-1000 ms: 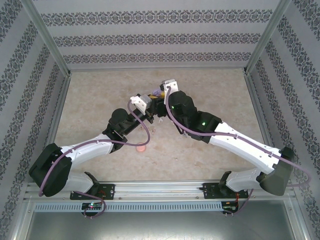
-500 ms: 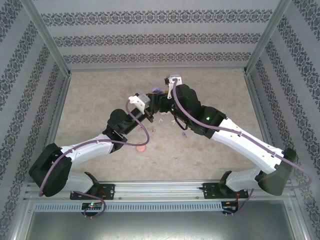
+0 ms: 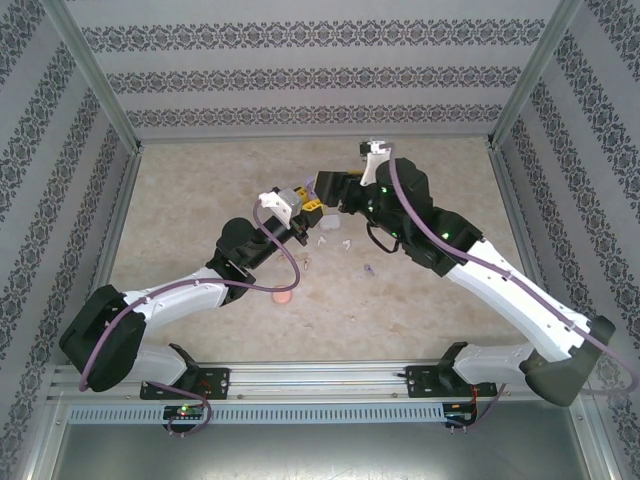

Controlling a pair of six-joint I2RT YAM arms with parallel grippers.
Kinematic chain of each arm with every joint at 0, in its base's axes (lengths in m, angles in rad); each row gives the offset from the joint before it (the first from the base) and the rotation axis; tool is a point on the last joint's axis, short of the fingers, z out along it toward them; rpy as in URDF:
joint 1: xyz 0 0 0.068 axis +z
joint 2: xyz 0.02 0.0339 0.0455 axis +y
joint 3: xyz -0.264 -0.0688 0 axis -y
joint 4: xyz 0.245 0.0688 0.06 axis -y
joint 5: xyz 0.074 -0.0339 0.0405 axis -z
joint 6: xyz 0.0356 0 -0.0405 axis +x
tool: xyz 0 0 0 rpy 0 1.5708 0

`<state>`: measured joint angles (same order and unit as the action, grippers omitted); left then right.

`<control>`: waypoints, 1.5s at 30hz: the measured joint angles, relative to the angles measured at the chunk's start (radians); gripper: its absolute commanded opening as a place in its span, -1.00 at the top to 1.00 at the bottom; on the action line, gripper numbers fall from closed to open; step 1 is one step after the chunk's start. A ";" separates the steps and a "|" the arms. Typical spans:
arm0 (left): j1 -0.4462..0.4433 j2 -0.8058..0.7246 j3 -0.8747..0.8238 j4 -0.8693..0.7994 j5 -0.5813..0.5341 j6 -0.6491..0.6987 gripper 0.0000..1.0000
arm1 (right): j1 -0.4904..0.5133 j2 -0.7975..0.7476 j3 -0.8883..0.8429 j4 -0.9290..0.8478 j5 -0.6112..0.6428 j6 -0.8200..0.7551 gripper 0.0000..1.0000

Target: Insert the wireless bluetooth earbuds into the charging case

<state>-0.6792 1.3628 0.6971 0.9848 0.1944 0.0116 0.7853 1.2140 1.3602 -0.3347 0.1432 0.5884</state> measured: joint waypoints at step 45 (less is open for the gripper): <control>0.000 -0.261 -0.114 -0.125 0.085 0.090 1.00 | -0.301 0.398 -0.534 0.034 -0.218 0.069 0.03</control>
<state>-0.6792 1.1023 0.5831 0.8597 0.2798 0.1020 0.4839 1.6119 0.8261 -0.3012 -0.0750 0.6571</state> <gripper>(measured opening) 0.200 0.495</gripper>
